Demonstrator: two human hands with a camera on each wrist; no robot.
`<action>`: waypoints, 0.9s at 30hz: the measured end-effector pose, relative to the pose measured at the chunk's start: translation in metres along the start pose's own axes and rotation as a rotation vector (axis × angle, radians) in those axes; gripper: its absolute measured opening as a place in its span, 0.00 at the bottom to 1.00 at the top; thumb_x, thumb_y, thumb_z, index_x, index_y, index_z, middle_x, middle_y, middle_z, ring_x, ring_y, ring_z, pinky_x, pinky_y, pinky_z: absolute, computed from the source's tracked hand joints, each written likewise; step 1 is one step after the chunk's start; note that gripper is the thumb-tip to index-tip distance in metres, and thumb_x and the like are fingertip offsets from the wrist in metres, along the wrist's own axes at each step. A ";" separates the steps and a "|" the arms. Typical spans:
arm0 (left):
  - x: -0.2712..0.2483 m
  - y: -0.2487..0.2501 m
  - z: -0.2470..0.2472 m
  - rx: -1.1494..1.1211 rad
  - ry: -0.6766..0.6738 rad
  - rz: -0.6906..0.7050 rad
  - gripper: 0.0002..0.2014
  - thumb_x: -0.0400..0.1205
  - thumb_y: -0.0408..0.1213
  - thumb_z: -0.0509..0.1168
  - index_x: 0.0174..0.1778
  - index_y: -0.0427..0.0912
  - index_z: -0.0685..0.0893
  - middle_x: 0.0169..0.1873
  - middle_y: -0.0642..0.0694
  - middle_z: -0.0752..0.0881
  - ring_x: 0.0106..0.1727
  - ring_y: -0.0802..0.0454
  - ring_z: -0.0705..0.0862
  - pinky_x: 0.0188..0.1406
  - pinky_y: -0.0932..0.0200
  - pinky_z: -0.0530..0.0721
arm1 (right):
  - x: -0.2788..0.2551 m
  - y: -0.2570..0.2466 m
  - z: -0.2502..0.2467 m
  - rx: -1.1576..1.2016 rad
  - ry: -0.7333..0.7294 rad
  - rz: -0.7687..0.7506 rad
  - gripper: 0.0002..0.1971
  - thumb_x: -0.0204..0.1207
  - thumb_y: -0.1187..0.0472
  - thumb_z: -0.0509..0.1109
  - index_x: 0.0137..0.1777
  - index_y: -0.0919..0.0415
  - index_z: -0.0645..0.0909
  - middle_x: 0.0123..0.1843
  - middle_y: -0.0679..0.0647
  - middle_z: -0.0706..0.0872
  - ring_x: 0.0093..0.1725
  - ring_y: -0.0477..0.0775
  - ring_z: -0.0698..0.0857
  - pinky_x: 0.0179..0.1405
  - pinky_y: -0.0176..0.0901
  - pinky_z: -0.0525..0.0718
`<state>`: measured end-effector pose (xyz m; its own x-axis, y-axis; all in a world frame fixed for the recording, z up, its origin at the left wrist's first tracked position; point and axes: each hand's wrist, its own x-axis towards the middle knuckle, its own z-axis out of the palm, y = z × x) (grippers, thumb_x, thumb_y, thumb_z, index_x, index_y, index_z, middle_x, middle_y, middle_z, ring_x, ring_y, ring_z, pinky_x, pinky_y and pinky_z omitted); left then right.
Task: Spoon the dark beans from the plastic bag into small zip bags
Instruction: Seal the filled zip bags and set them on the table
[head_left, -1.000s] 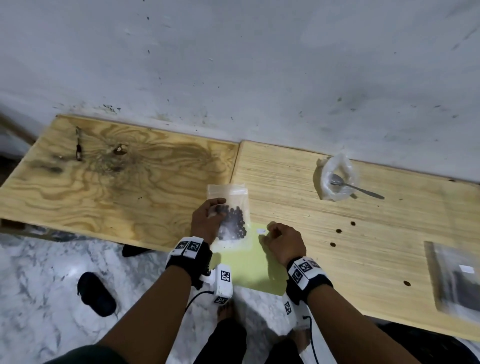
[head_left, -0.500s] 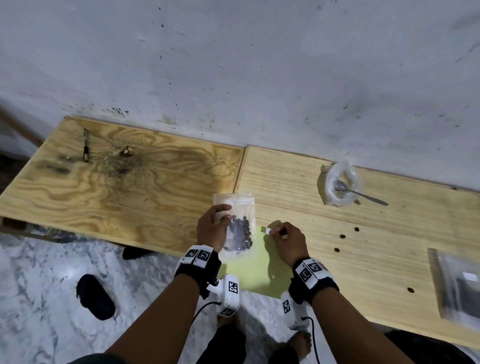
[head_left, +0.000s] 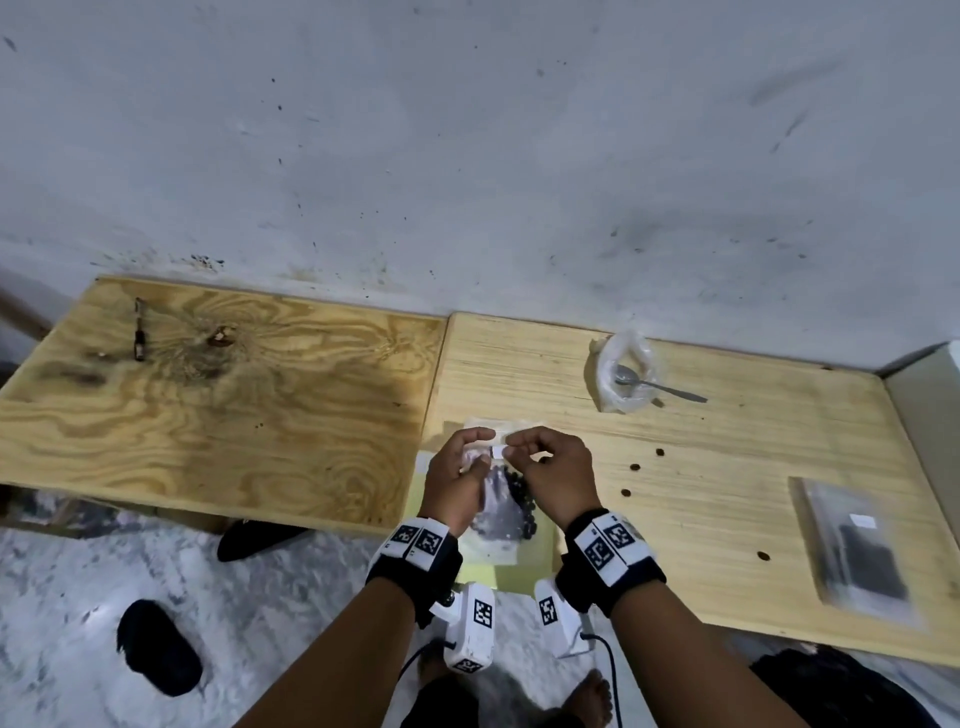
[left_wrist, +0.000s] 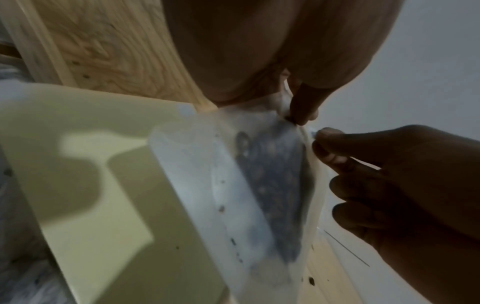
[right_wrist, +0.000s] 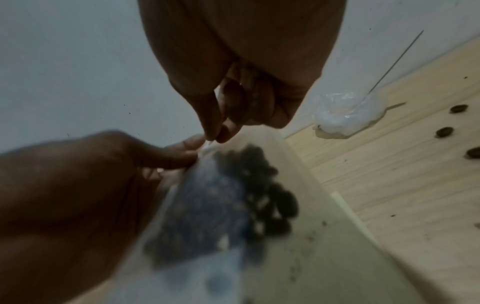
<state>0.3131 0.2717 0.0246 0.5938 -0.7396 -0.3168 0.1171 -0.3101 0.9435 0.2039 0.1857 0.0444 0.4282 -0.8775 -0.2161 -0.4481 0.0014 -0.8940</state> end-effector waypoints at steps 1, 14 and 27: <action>-0.002 0.000 0.004 -0.016 -0.019 -0.003 0.17 0.81 0.25 0.63 0.53 0.54 0.86 0.50 0.47 0.88 0.46 0.49 0.78 0.43 0.55 0.76 | -0.002 0.000 0.000 -0.021 0.041 0.007 0.07 0.72 0.66 0.78 0.42 0.51 0.90 0.34 0.43 0.88 0.35 0.37 0.84 0.40 0.34 0.79; -0.014 0.002 0.022 0.044 0.064 0.019 0.10 0.80 0.31 0.70 0.44 0.55 0.87 0.47 0.59 0.88 0.54 0.63 0.84 0.59 0.57 0.79 | -0.021 0.013 -0.019 0.011 0.193 0.179 0.24 0.62 0.52 0.87 0.48 0.53 0.75 0.47 0.47 0.82 0.44 0.47 0.81 0.41 0.42 0.77; -0.018 0.002 0.022 -0.040 -0.023 -0.026 0.15 0.77 0.22 0.70 0.55 0.43 0.87 0.51 0.59 0.83 0.40 0.82 0.82 0.38 0.82 0.77 | -0.025 0.024 -0.023 0.040 0.155 0.127 0.21 0.62 0.58 0.86 0.43 0.47 0.74 0.41 0.48 0.83 0.39 0.51 0.83 0.45 0.55 0.85</action>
<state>0.2847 0.2715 0.0299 0.5717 -0.7452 -0.3433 0.1644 -0.3059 0.9378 0.1645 0.1962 0.0376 0.2428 -0.9325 -0.2675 -0.4583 0.1328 -0.8788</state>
